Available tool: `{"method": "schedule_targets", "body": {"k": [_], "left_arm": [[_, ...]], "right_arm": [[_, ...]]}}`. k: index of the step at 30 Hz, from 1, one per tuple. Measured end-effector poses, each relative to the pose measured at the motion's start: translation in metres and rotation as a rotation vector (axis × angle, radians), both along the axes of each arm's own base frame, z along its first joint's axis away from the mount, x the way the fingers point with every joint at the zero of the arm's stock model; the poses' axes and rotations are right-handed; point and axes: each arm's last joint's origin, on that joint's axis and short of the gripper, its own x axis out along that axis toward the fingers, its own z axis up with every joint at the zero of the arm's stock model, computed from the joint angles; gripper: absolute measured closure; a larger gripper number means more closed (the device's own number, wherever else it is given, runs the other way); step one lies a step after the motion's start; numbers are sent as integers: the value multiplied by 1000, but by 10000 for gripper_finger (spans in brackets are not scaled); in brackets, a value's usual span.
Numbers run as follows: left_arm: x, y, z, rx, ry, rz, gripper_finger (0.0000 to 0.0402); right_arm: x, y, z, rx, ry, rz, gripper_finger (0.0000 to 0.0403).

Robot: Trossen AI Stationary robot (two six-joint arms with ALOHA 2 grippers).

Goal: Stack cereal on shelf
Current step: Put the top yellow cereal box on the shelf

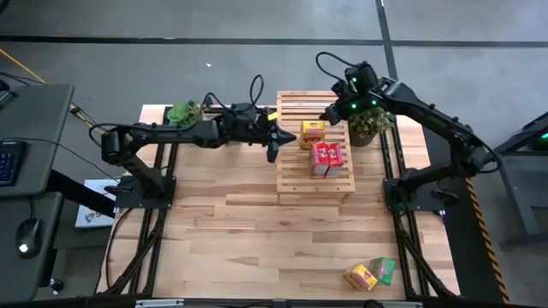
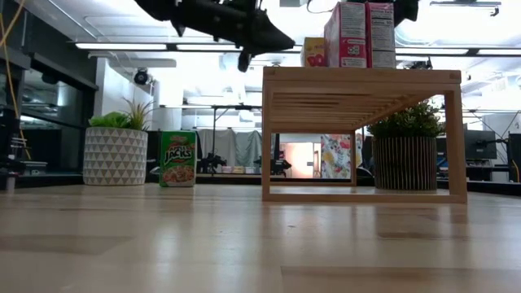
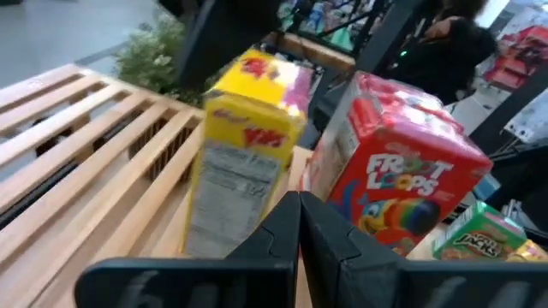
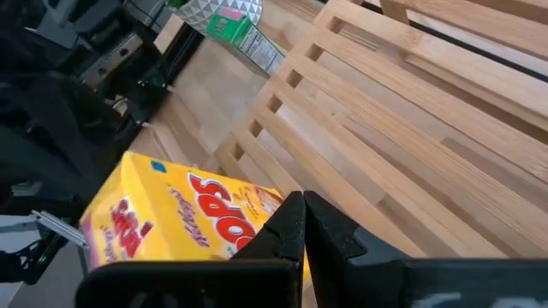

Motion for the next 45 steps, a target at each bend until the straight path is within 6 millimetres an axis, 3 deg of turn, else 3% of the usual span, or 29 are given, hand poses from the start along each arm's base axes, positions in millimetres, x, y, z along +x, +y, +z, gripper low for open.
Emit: {"method": "schedule_targets", "body": {"k": [5, 12, 18, 29, 45], "left_arm": [[13, 0, -12, -84, -26, -94, 401], [29, -1, -22, -123, -10, -82, 401], [28, 4, -23, -102, 5, -16, 401], [21, 30, -23, -92, 1, 87, 401], [14, 48, -23, -55, -2, 131, 401]], "right_arm": [[1, -1, -1, 4, 2, -1, 403], [2, 1, -1, 12, 2, 5, 403], [6, 8, -2, 20, 9, 35, 403], [11, 16, -3, 33, 19, 68, 403], [0, 28, 8, 64, -3, 70, 403]]}}
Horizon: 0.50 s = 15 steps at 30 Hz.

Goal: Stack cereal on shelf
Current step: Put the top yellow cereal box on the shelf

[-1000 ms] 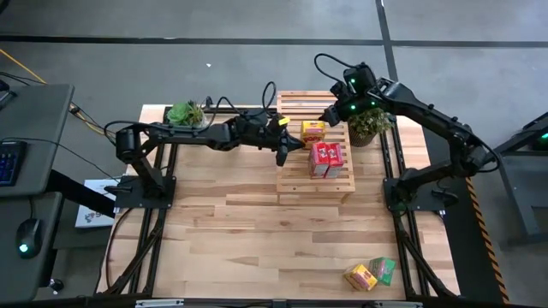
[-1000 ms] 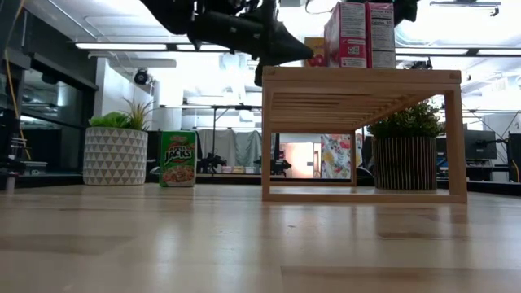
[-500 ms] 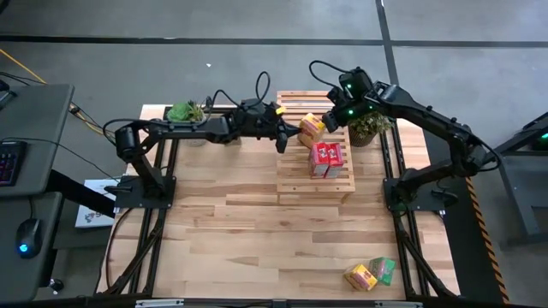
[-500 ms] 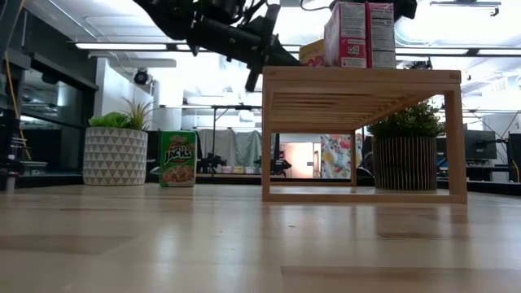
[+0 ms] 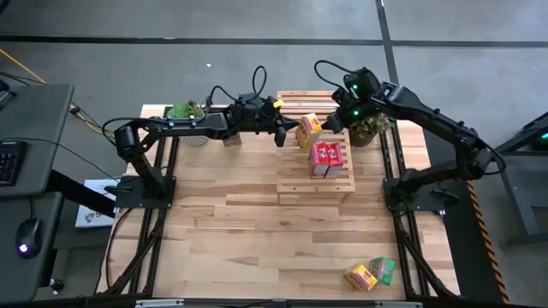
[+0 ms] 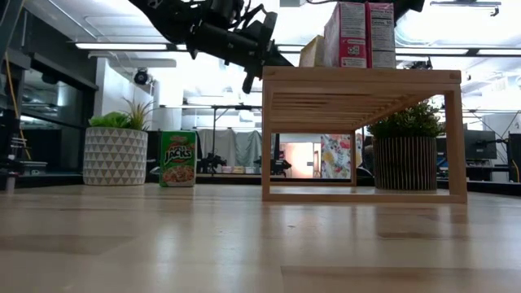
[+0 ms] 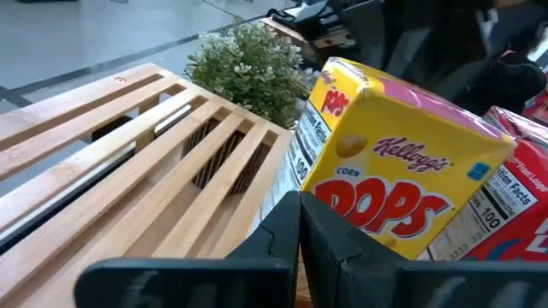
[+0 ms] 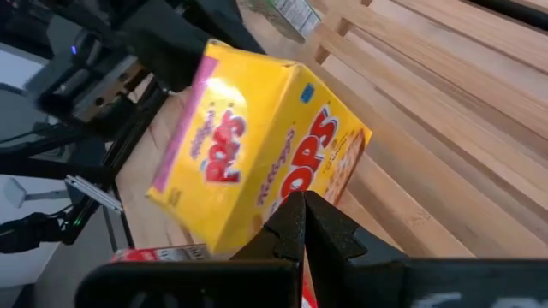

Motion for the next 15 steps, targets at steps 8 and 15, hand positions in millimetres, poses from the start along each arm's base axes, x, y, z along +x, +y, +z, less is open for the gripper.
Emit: {"method": "schedule_targets", "body": {"k": [8, 15], "left_arm": [[1, -3, -1, 31, 17, -17, 401], [-1, -5, -8, 13, 95, -33, 401]], "right_arm": [[-3, 3, 4, 3, -19, -1, 403], [-3, 3, 4, 17, -27, 6, 403]]}}
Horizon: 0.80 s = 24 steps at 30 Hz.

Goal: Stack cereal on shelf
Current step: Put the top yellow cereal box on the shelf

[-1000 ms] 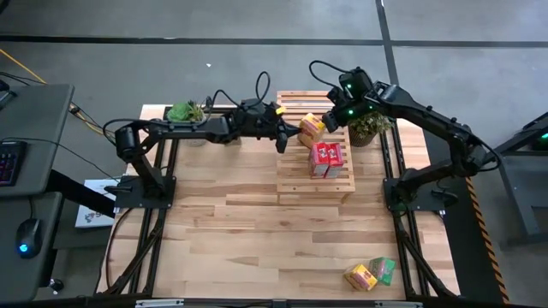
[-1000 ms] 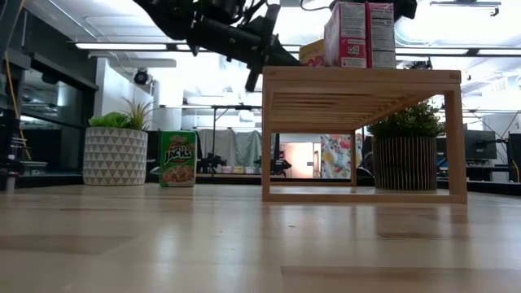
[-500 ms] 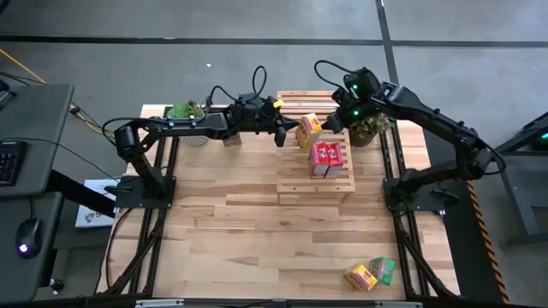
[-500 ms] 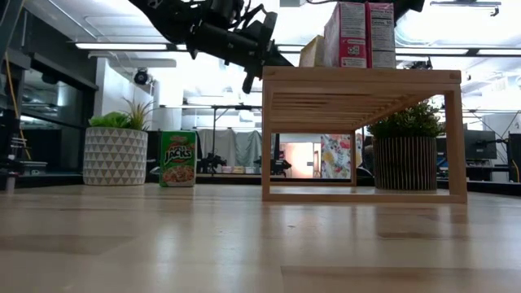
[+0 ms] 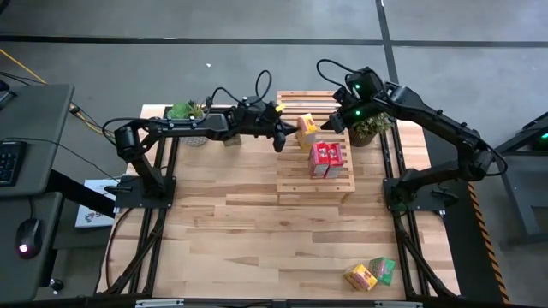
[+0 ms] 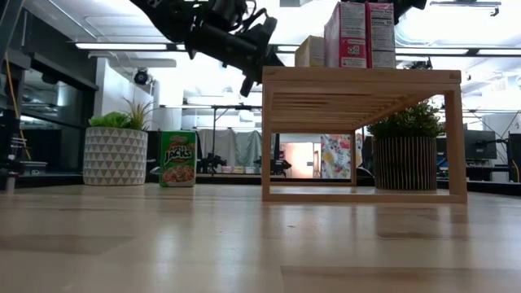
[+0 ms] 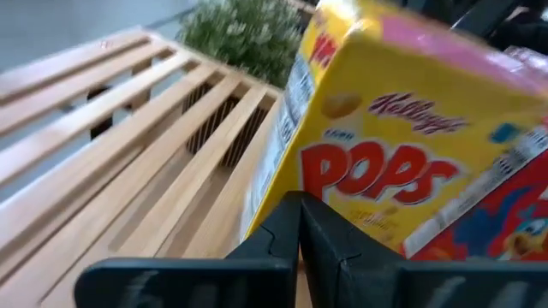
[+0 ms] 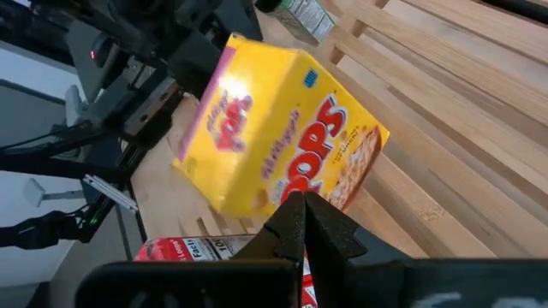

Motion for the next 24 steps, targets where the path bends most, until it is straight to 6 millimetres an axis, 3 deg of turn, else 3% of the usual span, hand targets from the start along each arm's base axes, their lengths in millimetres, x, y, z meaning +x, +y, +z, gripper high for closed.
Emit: {"method": "schedule_targets", "body": {"k": [14, 24], "left_arm": [[0, 0, -1, 46, 15, -13, 401], [12, 1, -26, -27, 45, -9, 401]], "right_arm": [[7, 11, 0, 5, -5, 50, 403], [8, 13, 1, 13, -9, 47, 403]]}}
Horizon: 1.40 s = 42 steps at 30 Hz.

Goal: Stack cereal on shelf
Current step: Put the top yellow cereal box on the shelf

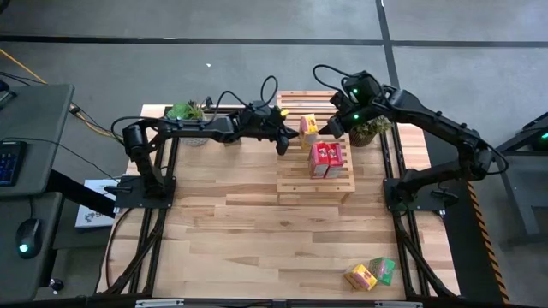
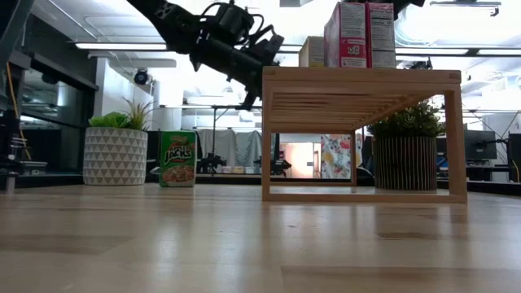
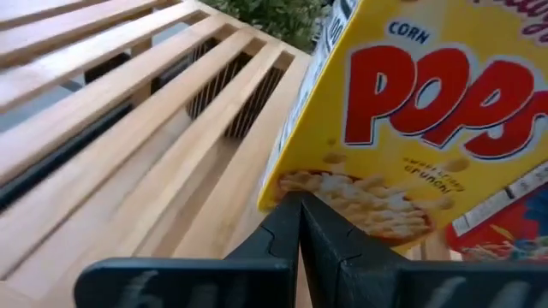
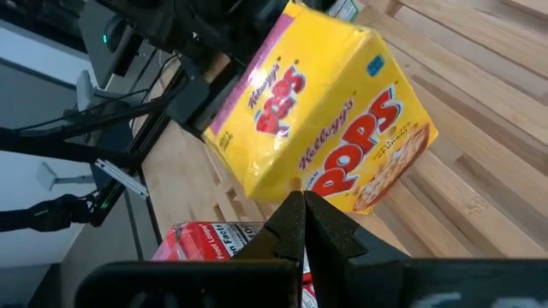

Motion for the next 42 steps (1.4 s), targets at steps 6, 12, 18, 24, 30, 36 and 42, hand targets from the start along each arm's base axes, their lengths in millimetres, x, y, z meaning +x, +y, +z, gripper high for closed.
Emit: {"method": "schedule_targets", "body": {"k": [6, 12, 18, 24, 30, 36, 42], "left_arm": [[2, -4, 1, 17, -5, -17, 401], [3, -4, 4, 20, -37, -15, 401], [6, -12, 4, 22, -39, -34, 401], [9, -23, 4, 37, -35, -45, 401], [9, -21, 4, 77, -23, 14, 401], [5, -9, 4, 96, -17, 69, 401], [6, -2, 2, 99, -43, 77, 401]], "right_arm": [[-10, -1, 8, -23, -28, -27, 403], [-29, -1, 19, -51, -64, -76, 403], [-41, 2, 27, -78, -91, -103, 403], [-42, 3, 28, -80, -94, -103, 403], [-42, 2, 28, -88, -87, -114, 403], [-42, 2, 28, -89, -86, -117, 403], [-42, 2, 28, -90, -86, -117, 403]]}}
